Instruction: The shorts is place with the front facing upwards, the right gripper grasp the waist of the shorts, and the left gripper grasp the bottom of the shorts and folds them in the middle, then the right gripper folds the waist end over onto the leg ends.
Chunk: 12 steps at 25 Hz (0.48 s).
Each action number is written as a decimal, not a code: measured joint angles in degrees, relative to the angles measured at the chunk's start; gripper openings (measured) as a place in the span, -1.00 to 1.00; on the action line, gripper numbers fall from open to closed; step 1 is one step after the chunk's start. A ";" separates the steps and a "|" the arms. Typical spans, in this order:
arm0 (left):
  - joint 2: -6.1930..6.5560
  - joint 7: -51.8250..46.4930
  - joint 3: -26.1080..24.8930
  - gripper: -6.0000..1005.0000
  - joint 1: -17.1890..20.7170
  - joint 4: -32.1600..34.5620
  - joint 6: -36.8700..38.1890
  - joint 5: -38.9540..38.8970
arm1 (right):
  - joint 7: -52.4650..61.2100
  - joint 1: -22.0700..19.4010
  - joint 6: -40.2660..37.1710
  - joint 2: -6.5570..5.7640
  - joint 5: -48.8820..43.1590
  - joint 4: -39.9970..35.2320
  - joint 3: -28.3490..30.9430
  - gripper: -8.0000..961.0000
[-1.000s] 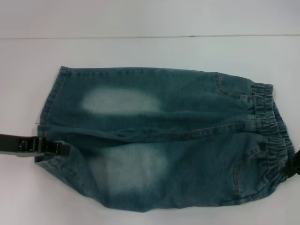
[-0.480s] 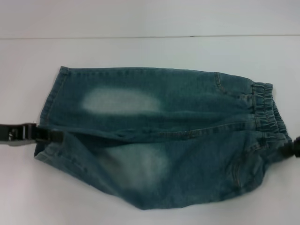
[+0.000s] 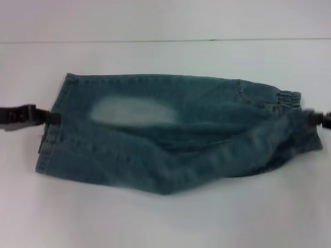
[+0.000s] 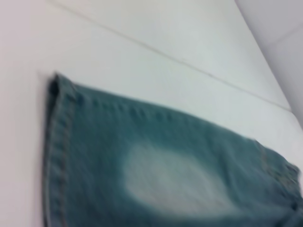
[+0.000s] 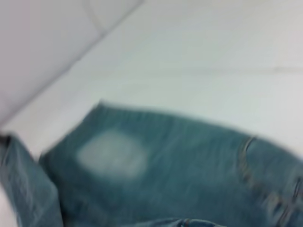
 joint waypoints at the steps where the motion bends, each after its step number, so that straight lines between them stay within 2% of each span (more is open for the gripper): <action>1: 0.03 -0.01 0.00 -0.98 -0.14 0.00 -0.94 -0.02 | 0.03 -0.14 1.31 -0.04 1.56 1.23 0.44 -0.93; 5: 0.16 -0.10 -0.01 -0.98 -0.51 -0.21 -5.13 -0.09 | 3.60 0.08 6.63 -0.03 5.73 5.63 1.35 -0.93; 12: 0.11 1.59 -1.37 -0.98 -0.07 -0.39 -10.75 -4.04 | 5.07 2.56 14.98 1.15 6.10 7.65 0.74 -0.93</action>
